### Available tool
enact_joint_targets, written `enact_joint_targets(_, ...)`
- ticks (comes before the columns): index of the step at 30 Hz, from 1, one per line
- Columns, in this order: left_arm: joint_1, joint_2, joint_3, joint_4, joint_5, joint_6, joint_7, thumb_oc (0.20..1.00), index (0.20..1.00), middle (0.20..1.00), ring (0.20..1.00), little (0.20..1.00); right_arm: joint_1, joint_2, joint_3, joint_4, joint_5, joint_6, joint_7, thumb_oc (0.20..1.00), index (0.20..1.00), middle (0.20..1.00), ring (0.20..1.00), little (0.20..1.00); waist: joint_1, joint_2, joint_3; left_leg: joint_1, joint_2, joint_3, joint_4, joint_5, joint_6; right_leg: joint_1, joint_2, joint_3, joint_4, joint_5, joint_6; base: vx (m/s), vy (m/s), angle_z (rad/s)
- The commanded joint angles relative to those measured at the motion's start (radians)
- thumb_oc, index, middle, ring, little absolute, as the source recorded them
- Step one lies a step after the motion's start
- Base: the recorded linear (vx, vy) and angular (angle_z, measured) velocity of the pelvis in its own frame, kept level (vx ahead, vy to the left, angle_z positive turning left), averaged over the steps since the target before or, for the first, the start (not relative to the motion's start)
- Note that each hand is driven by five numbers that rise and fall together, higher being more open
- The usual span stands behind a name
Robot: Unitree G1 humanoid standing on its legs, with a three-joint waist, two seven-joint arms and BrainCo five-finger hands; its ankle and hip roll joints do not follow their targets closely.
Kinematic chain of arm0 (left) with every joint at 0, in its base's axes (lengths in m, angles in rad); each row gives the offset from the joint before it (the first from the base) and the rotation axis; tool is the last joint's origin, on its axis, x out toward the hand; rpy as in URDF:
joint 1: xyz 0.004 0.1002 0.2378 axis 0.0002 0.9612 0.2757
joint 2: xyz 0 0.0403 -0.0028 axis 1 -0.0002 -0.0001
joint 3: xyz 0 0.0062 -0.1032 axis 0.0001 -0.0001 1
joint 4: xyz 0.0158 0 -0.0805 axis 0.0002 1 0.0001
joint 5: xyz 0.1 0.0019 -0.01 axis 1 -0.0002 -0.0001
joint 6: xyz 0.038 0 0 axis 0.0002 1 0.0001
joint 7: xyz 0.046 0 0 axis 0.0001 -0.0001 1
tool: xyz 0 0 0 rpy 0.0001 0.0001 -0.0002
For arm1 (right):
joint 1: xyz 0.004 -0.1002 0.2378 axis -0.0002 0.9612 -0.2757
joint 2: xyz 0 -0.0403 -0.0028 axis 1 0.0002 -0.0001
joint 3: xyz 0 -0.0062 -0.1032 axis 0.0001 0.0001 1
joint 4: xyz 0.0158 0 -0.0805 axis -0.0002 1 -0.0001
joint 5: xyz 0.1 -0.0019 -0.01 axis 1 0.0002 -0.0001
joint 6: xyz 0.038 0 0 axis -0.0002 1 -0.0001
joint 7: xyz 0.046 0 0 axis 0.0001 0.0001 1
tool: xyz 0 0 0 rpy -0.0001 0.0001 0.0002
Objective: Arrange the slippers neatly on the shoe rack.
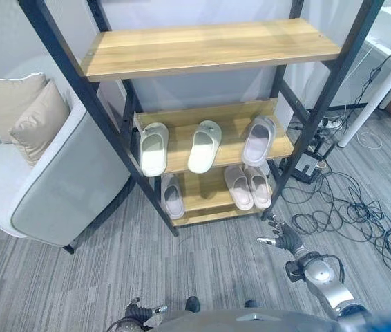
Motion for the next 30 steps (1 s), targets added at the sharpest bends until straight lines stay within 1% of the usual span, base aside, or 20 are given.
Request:
enact_joint_targets(1, -0.084, 0.036, -0.035, 0.083, 0.058, -0.012, 0.024, 1.000, 1.000, 1.000, 1.000, 1.000, -0.032, 0.022, 0.028, -0.066, -0.005, -0.065, 0.061, 1.000, 1.000, 1.000, 1.000, 1.000, 0.014, -0.042, 0.006, 0.062, -0.036, 0.004, 0.028, -0.131, 0.019, -0.001, -0.043, -0.006, 0.055, -0.040, 0.061, 0.04, -0.027, -0.01)
enact_joint_targets(3, -0.086, 0.035, -0.038, 0.084, 0.067, -0.009, 0.021, 1.000, 1.000, 1.000, 1.000, 1.000, -0.045, 0.012, 0.053, -0.090, -0.012, -0.061, 0.079, 1.000, 1.000, 1.000, 1.000, 1.000, 0.017, -0.041, 0.008, 0.067, -0.034, 0.001, 0.024, -0.131, 0.016, 0.007, -0.041, -0.013, 0.050, -0.043, 0.060, 0.05, -0.021, 0.04)
enact_joint_targets(5, -0.083, 0.032, -0.039, 0.086, 0.074, -0.007, 0.022, 1.000, 1.000, 1.000, 1.000, 1.000, -0.062, -0.016, 0.085, -0.152, -0.041, -0.070, 0.098, 1.000, 1.000, 1.000, 1.000, 1.000, 0.020, -0.040, 0.010, 0.075, -0.033, 0.000, 0.017, -0.131, 0.012, 0.019, -0.039, -0.020, 0.040, -0.046, 0.060, 0.05, -0.010, 0.09)
enact_joint_targets(7, -0.081, 0.029, -0.040, 0.083, 0.077, -0.008, 0.023, 1.000, 1.000, 1.000, 1.000, 1.000, -0.064, -0.029, 0.098, -0.206, -0.039, -0.076, 0.116, 1.000, 1.000, 1.000, 1.000, 1.000, 0.021, -0.038, 0.011, 0.077, -0.031, -0.002, 0.013, -0.129, 0.011, 0.023, -0.038, -0.024, 0.036, -0.047, 0.061, 0.04, 0.005, 0.11)
enact_joint_targets(9, -0.078, 0.023, -0.041, 0.086, 0.083, -0.007, 0.028, 1.000, 1.000, 1.000, 1.000, 1.000, -0.076, -0.056, 0.117, -0.293, -0.056, -0.085, 0.130, 1.000, 1.000, 1.000, 1.000, 1.000, 0.024, -0.037, 0.013, 0.078, -0.029, -0.003, 0.010, -0.129, 0.010, 0.027, -0.037, -0.027, 0.030, -0.048, 0.062, 0.04, 0.009, 0.09)
enact_joint_targets(10, -0.076, 0.020, -0.042, 0.087, 0.087, -0.005, 0.032, 1.000, 1.000, 1.000, 1.000, 1.000, -0.091, -0.081, 0.120, -0.369, -0.084, -0.094, 0.123, 1.000, 1.000, 1.000, 1.000, 1.000, 0.025, -0.037, 0.014, 0.079, -0.028, -0.004, 0.008, -0.129, 0.009, 0.030, -0.038, -0.028, 0.026, -0.049, 0.063, 0.03, 0.010, 0.02)
enact_joint_targets(11, -0.072, 0.015, -0.045, 0.088, 0.087, -0.004, 0.036, 1.000, 1.000, 1.000, 1.000, 1.000, -0.103, -0.091, 0.112, -0.401, -0.116, -0.104, 0.094, 1.000, 1.000, 1.000, 1.000, 1.000, 0.025, -0.037, 0.013, 0.078, -0.028, -0.004, 0.007, -0.130, 0.009, 0.030, -0.037, -0.029, 0.022, -0.049, 0.063, 0.03, 0.011, 0.02)
enact_joint_targets(14, -0.068, 0.006, -0.056, 0.083, 0.093, -0.001, 0.042, 1.000, 1.000, 1.000, 1.000, 1.000, -0.165, -0.086, 0.079, -0.444, -0.204, -0.105, 0.000, 1.000, 1.000, 1.000, 1.000, 1.000, 0.028, -0.034, 0.015, 0.074, -0.027, -0.003, 0.007, -0.129, 0.009, 0.029, -0.037, -0.030, 0.020, -0.049, 0.064, 0.00, 0.000, 0.00)
enact_joint_targets(15, -0.071, 0.003, -0.077, 0.079, 0.108, 0.004, 0.042, 1.000, 1.000, 1.000, 1.000, 1.000, -0.240, -0.071, 0.064, -0.431, -0.254, -0.084, -0.049, 1.000, 1.000, 1.000, 1.000, 1.000, 0.033, -0.034, 0.020, 0.068, -0.028, -0.003, 0.007, -0.128, 0.010, 0.024, -0.037, -0.030, 0.020, -0.048, 0.064, 0.00, 0.000, 0.00)
enact_joint_targets(17, -0.077, 0.003, -0.109, 0.070, 0.131, 0.010, 0.040, 1.000, 1.000, 1.000, 1.000, 1.000, -0.335, -0.059, 0.054, -0.410, -0.279, -0.069, -0.086, 1.000, 1.000, 1.000, 1.000, 1.000, 0.040, -0.034, 0.028, 0.052, -0.029, -0.005, 0.007, -0.123, 0.010, 0.012, -0.038, -0.029, 0.021, -0.045, 0.064, -0.01, 0.012, -0.02)
enact_joint_targets(18, -0.086, 0.007, -0.127, 0.063, 0.139, 0.010, 0.042, 1.000, 1.000, 1.000, 1.000, 1.000, -0.410, -0.048, 0.051, -0.372, -0.283, -0.058, -0.112, 1.000, 1.000, 1.000, 1.000, 1.000, 0.045, -0.033, 0.036, 0.041, -0.029, -0.008, 0.007, -0.120, 0.011, 0.000, -0.038, -0.030, 0.023, -0.043, 0.064, -0.06, 0.038, 0.00)
enact_joint_targets(20, -0.121, 0.015, -0.171, 0.035, 0.120, 0.002, 0.050, 1.000, 1.000, 1.000, 1.000, 1.000, -0.596, -0.031, 0.056, -0.242, -0.283, -0.027, -0.194, 1.000, 1.000, 1.000, 1.000, 1.000, 0.070, -0.034, 0.066, -0.013, -0.035, -0.022, 0.009, -0.101, 0.011, -0.046, -0.037, -0.035, 0.028, -0.035, 0.062, -0.12, 0.033, -0.01)
enact_joint_targets(21, -0.136, 0.018, -0.189, 0.027, 0.101, -0.008, 0.053, 1.000, 1.000, 1.000, 1.000, 1.000, -0.676, -0.043, 0.065, -0.170, -0.302, -0.019, -0.231, 1.000, 1.000, 1.000, 1.000, 1.000, 0.080, -0.034, 0.078, -0.043, -0.037, -0.031, 0.011, -0.090, 0.011, -0.070, -0.039, -0.040, 0.031, -0.030, 0.062, -0.09, 0.012, 0.08)
enact_joint_targets(22, -0.137, 0.018, -0.188, 0.027, 0.101, -0.008, 0.053, 1.000, 1.000, 1.000, 1.000, 1.000, -0.678, -0.043, 0.066, -0.168, -0.302, -0.020, -0.232, 1.000, 1.000, 1.000, 1.000, 1.000, 0.079, -0.034, 0.077, -0.045, -0.037, -0.031, 0.011, -0.090, 0.011, -0.072, -0.039, -0.040, 0.032, -0.030, 0.062, -0.06, 0.031, 0.28)
enact_joint_targets(23, -0.150, 0.021, -0.206, 0.025, 0.087, -0.021, 0.056, 1.000, 1.000, 1.000, 1.000, 1.000, -0.759, -0.071, 0.069, -0.092, -0.314, -0.008, -0.264, 1.000, 1.000, 1.000, 1.000, 1.000, 0.088, -0.034, 0.087, -0.074, -0.041, -0.039, 0.013, -0.081, 0.010, -0.096, -0.040, -0.044, 0.036, -0.026, 0.062, -0.03, 0.029, 0.47)
enact_joint_targets(25, -0.165, 0.026, -0.228, 0.031, 0.078, -0.032, 0.057, 1.000, 1.000, 1.000, 1.000, 1.000, -0.867, -0.092, 0.076, 0.013, -0.303, -0.002, -0.304, 1.000, 1.000, 1.000, 1.000, 1.000, 0.100, -0.033, 0.099, -0.113, -0.046, -0.050, 0.014, -0.067, 0.008, -0.129, -0.043, -0.048, 0.042, -0.023, 0.061, -0.01, 0.038, 0.39)
enact_joint_targets(29, -0.183, 0.036, -0.243, 0.042, 0.055, -0.052, 0.056, 1.000, 1.000, 1.000, 1.000, 1.000, -1.018, -0.144, 0.106, 0.165, -0.268, 0.005, -0.330, 1.000, 1.000, 1.000, 1.000, 1.000, 0.112, -0.033, 0.113, -0.180, -0.052, -0.066, 0.010, -0.043, 0.002, -0.190, -0.048, -0.059, 0.052, -0.011, 0.062, 0.01, 0.031, 0.13)
enact_joint_targets(30, -0.193, 0.039, -0.247, 0.050, 0.038, -0.059, 0.057, 1.000, 1.000, 1.000, 1.000, 1.000, -1.065, -0.163, 0.111, 0.212, -0.260, 0.008, -0.354, 1.000, 1.000, 1.000, 1.000, 1.000, 0.115, -0.031, 0.118, -0.210, -0.057, -0.073, 0.007, -0.032, -0.002, -0.213, -0.051, -0.067, 0.053, -0.007, 0.064, 0.01, 0.034, 0.11)
